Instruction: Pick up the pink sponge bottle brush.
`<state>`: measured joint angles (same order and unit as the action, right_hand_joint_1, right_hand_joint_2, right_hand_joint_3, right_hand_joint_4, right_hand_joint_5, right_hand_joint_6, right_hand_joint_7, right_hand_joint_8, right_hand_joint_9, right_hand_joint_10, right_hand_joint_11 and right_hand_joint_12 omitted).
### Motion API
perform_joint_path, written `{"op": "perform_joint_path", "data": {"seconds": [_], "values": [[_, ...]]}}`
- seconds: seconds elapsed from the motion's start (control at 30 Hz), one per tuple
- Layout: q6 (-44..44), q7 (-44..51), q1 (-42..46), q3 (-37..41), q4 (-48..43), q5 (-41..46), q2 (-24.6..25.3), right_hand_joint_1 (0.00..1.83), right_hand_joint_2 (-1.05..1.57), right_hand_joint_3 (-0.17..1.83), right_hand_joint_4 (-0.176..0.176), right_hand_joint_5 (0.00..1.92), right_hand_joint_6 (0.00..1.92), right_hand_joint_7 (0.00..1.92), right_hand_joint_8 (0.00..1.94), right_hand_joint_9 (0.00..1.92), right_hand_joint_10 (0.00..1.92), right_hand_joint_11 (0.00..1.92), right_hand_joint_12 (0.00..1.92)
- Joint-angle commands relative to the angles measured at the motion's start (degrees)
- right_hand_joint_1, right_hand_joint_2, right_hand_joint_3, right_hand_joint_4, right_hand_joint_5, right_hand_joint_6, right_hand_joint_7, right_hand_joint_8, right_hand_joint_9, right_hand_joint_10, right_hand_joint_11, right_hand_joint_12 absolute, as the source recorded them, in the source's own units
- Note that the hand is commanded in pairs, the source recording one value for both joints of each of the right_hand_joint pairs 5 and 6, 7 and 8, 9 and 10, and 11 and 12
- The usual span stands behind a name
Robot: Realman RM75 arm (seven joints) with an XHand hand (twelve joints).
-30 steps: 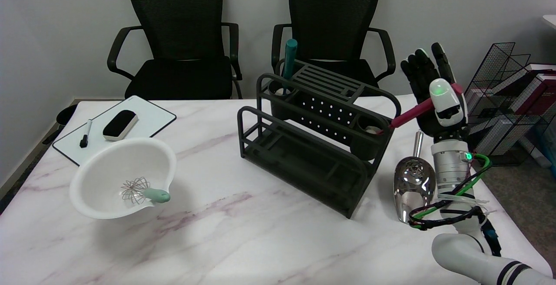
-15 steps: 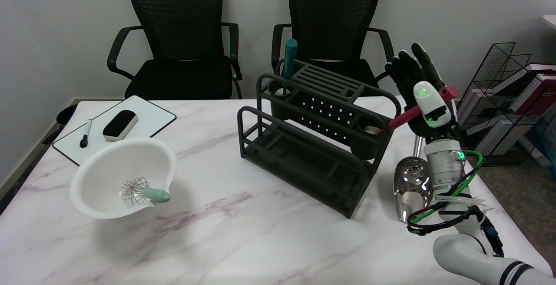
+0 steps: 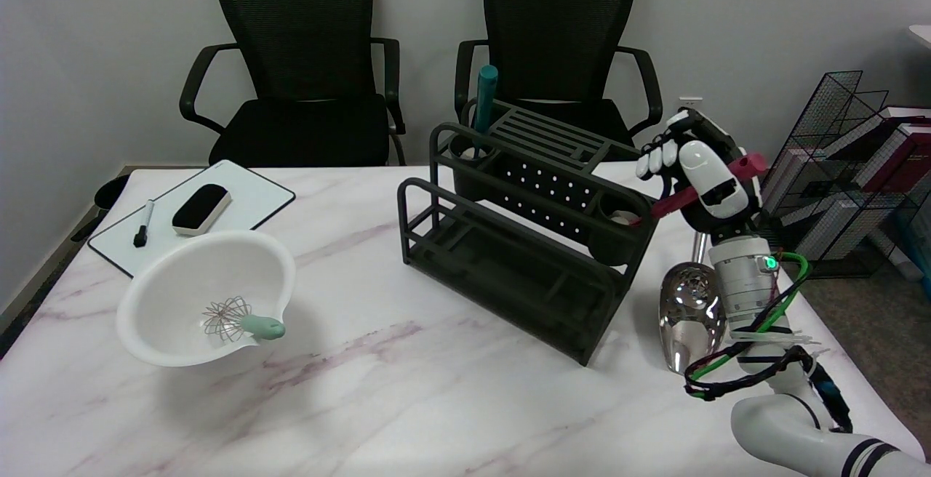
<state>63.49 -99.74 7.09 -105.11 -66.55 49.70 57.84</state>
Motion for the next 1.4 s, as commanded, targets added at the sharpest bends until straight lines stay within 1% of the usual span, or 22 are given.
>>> {"op": "perform_joint_path", "data": {"seconds": [0.03, 0.07, 0.13, 0.27, 0.33, 0.47, 0.53, 0.67, 0.77, 0.8, 1.0, 1.1, 1.2, 1.27, 1.3, 1.37, 1.4], "values": [[-0.32, 0.31, -0.31, 1.66, -0.48, -1.61, -0.17, 1.02, 0.25, 0.81, 0.000, 1.08, 1.08, 1.49, 1.49, 1.46, 1.46, 1.32, 1.32], [-0.32, 0.39, -0.39, 1.74, -0.79, -1.62, -0.17, 1.00, 0.26, 0.81, 0.000, 1.12, 1.12, 1.51, 1.51, 1.48, 1.48, 1.34, 1.34], [-0.40, 0.39, -0.55, 1.75, -1.36, -1.69, -0.25, 0.99, 0.33, 0.78, 0.000, 1.27, 1.27, 1.55, 1.55, 1.53, 1.53, 1.38, 1.38], [-0.64, 0.39, -0.71, 1.75, -2.07, -1.70, -0.33, 0.97, 0.43, 0.75, 0.000, 1.50, 1.50, 1.63, 1.63, 1.61, 1.61, 1.40, 1.40], [-0.64, 0.39, -0.71, 1.75, -2.23, -1.70, -0.33, 0.96, 0.50, 0.75, 0.000, 1.59, 1.59, 1.73, 1.73, 1.67, 1.67, 1.40, 1.40], [-0.64, 0.47, -0.71, 1.75, -2.40, -1.70, -0.33, 0.96, 0.56, 0.75, 0.000, 1.65, 1.65, 1.86, 1.86, 1.77, 1.77, 1.42, 1.42], [-0.72, 0.47, -0.71, 1.75, -2.40, -1.70, -0.33, 0.96, 0.58, 0.75, 0.000, 1.68, 1.68, 1.92, 1.92, 1.82, 1.82, 1.46, 1.46], [-0.96, 0.47, -0.79, 1.75, -2.55, -1.70, -0.33, 0.96, 0.60, 0.76, 0.000, 1.70, 1.70, 1.92, 1.92, 1.88, 1.88, 1.51, 1.51], [-0.96, 0.47, -0.78, 1.75, -2.71, -1.70, -0.33, 0.96, 0.61, 0.76, 0.000, 1.73, 1.73, 1.92, 1.92, 1.92, 1.92, 1.59, 1.59], [-0.96, 0.47, -0.86, 1.67, -2.71, -1.70, -0.33, 0.96, 0.61, 0.76, 0.000, 1.75, 1.75, 1.92, 1.92, 1.92, 1.92, 1.64, 1.64], [-1.83, 0.47, -0.94, 1.59, -3.44, -1.70, -0.33, 0.95, 0.65, 0.77, 0.000, 1.84, 1.84, 1.92, 1.92, 1.92, 1.92, 1.83, 1.83], [-2.31, 0.47, -0.94, 1.67, -4.07, -1.70, -0.33, 0.95, 0.72, 0.77, 0.000, 1.92, 1.92, 1.92, 1.92, 1.92, 1.92, 1.92, 1.92], [-2.79, 0.79, -1.02, 1.75, -4.63, -2.01, -0.33, 0.97, 0.84, 0.75, 0.000, 1.92, 1.92, 1.92, 1.92, 1.92, 1.92, 1.92, 1.92], [-3.11, 0.87, -1.18, 2.06, -5.19, -2.57, -0.40, 0.98, 1.00, 0.74, 0.000, 1.92, 1.92, 1.92, 1.92, 1.92, 1.92, 1.92, 1.92], [-3.59, 0.87, -1.18, 2.30, -5.43, -2.97, -0.41, 0.97, 1.20, 0.71, 0.000, 1.92, 1.92, 1.92, 1.92, 1.92, 1.92, 1.92, 1.92], [-4.96, 0.87, -1.18, 2.39, -6.48, -3.21, -0.41, 0.93, 1.47, 0.62, 0.000, 1.92, 1.92, 1.92, 1.92, 1.92, 1.92, 1.92, 1.92], [-6.39, 0.87, -1.19, 2.39, -7.19, -3.21, -0.41, 0.88, 1.55, 0.58, 0.000, 1.92, 1.92, 1.92, 1.92, 1.92, 1.92, 1.92, 1.92]]}}
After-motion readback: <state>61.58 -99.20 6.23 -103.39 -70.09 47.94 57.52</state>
